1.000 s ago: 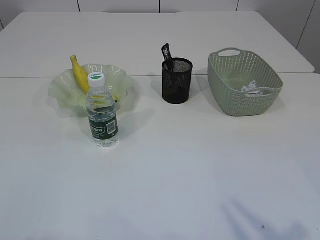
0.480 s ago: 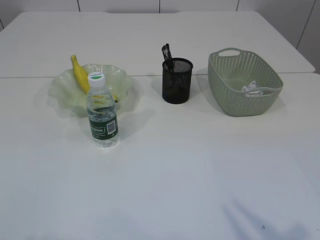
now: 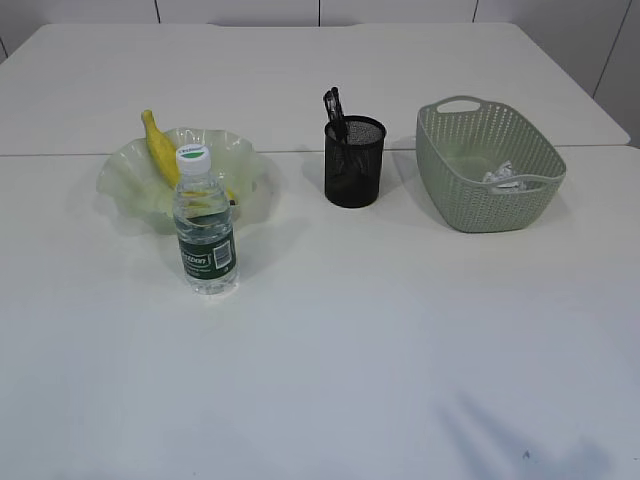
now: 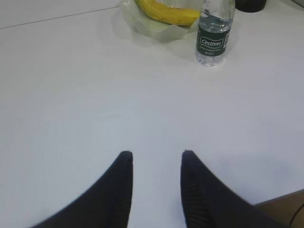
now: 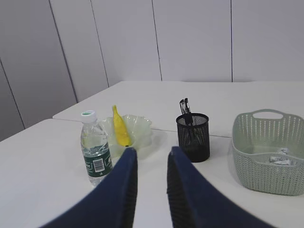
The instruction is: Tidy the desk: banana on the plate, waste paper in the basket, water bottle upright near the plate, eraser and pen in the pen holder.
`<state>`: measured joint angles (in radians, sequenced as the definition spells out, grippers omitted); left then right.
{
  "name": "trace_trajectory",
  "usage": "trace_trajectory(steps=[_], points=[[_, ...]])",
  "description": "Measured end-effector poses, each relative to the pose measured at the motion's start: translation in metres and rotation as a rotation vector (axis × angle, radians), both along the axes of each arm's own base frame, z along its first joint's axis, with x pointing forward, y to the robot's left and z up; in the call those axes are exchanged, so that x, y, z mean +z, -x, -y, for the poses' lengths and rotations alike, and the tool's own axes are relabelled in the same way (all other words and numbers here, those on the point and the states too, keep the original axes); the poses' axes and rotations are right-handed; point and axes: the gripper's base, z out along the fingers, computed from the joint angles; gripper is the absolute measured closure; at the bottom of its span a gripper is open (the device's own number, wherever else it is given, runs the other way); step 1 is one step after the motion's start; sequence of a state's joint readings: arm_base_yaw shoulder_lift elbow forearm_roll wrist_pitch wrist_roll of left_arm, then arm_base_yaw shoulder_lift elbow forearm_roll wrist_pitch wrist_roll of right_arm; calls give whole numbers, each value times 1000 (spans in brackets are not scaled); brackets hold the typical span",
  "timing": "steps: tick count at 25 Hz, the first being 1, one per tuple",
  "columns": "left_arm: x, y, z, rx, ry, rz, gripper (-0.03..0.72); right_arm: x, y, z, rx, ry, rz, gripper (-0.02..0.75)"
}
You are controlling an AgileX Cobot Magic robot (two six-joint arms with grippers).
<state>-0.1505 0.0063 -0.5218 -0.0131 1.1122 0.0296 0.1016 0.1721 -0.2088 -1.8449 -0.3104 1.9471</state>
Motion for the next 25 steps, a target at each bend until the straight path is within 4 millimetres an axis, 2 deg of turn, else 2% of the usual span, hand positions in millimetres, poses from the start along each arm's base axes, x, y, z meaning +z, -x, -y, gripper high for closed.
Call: trace_trajectory(steps=[12,20,25], points=[[0,0,0,0,0,0,449,22,-9,-5,49,-25,-40,568],[0,0,0,0,0,0,449,40,-7,-5,48,-31,10,563],[0,0,0,0,0,0,449,41,-7,-4,37,-67,0,562]])
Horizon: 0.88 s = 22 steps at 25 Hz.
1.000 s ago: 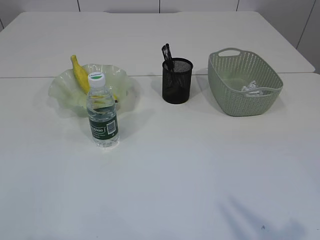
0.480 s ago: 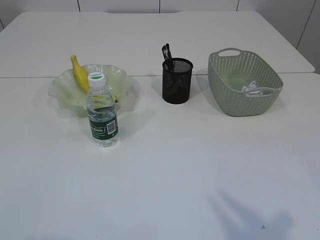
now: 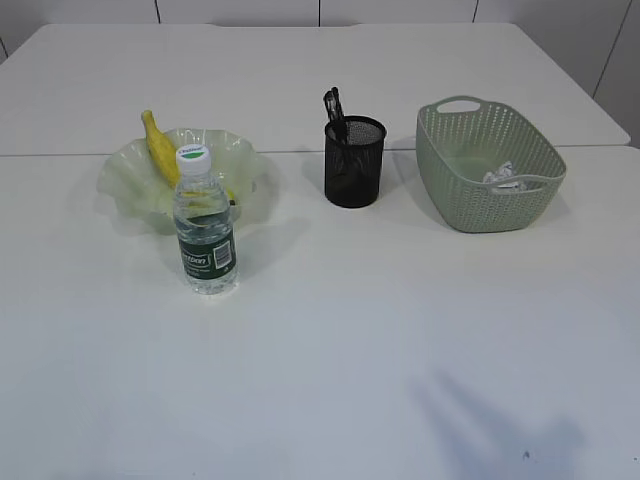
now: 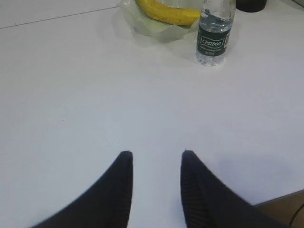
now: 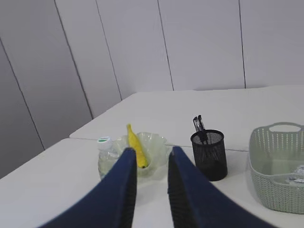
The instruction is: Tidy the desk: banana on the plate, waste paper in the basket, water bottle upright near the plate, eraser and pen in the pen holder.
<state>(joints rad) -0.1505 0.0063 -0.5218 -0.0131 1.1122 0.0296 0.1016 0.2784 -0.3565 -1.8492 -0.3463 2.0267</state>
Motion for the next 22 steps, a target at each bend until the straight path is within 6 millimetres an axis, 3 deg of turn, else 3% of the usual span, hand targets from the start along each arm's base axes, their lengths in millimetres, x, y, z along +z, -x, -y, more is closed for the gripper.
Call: trace_trajectory(steps=[15,22], points=[[0,0,0,0,0,0,449,3,-4,10,-109,-60,15,561],[0,0,0,0,0,0,449,6,2,11,-122,-6,73,561]])
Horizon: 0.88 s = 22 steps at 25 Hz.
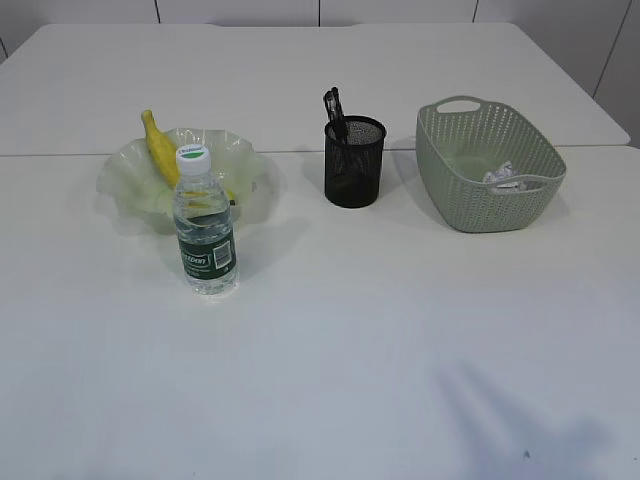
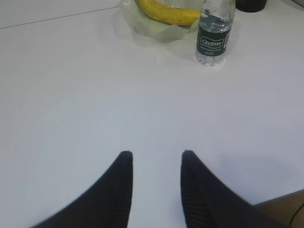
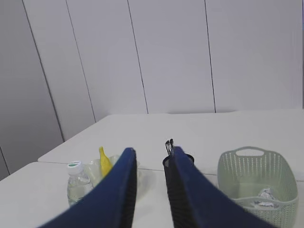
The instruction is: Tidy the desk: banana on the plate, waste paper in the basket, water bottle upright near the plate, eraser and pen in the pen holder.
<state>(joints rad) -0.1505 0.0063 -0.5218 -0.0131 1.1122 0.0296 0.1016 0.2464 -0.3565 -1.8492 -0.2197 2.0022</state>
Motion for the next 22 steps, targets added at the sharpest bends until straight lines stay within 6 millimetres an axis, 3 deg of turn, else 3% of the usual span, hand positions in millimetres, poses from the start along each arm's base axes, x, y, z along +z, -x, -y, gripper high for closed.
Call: trace_trajectory(steps=[22], points=[[0,0,0,0,0,0,449,3,7,3,-31,35,59,561]])
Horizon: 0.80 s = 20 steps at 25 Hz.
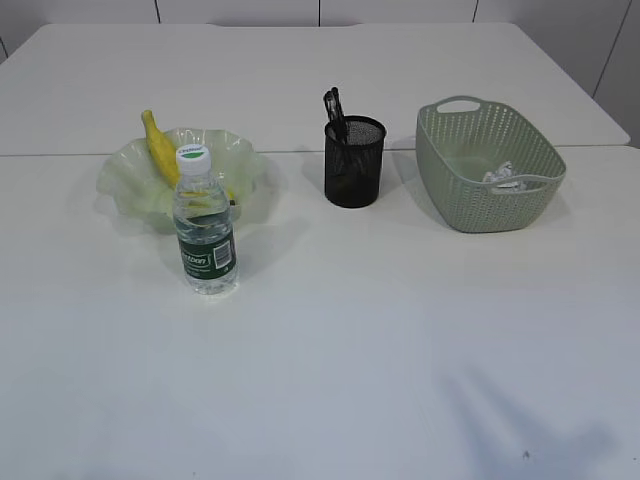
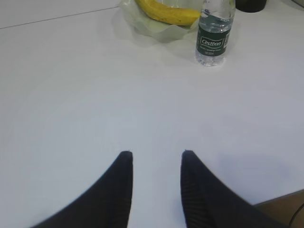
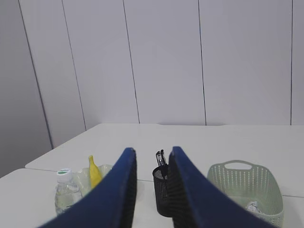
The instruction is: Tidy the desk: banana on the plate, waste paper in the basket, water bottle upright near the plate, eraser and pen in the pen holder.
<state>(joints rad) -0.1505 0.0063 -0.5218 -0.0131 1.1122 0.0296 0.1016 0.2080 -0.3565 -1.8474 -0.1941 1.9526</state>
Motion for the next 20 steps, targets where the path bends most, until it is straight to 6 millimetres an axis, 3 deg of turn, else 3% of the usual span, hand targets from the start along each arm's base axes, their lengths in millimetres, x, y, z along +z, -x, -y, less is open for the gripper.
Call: trace_trajectory(steps=[13,20], points=[[0,0,0,0,0,0,449,-3,-1,0,-16,82,28,561],[0,0,0,0,0,0,449,1,-3,10,-133,51,66,561]])
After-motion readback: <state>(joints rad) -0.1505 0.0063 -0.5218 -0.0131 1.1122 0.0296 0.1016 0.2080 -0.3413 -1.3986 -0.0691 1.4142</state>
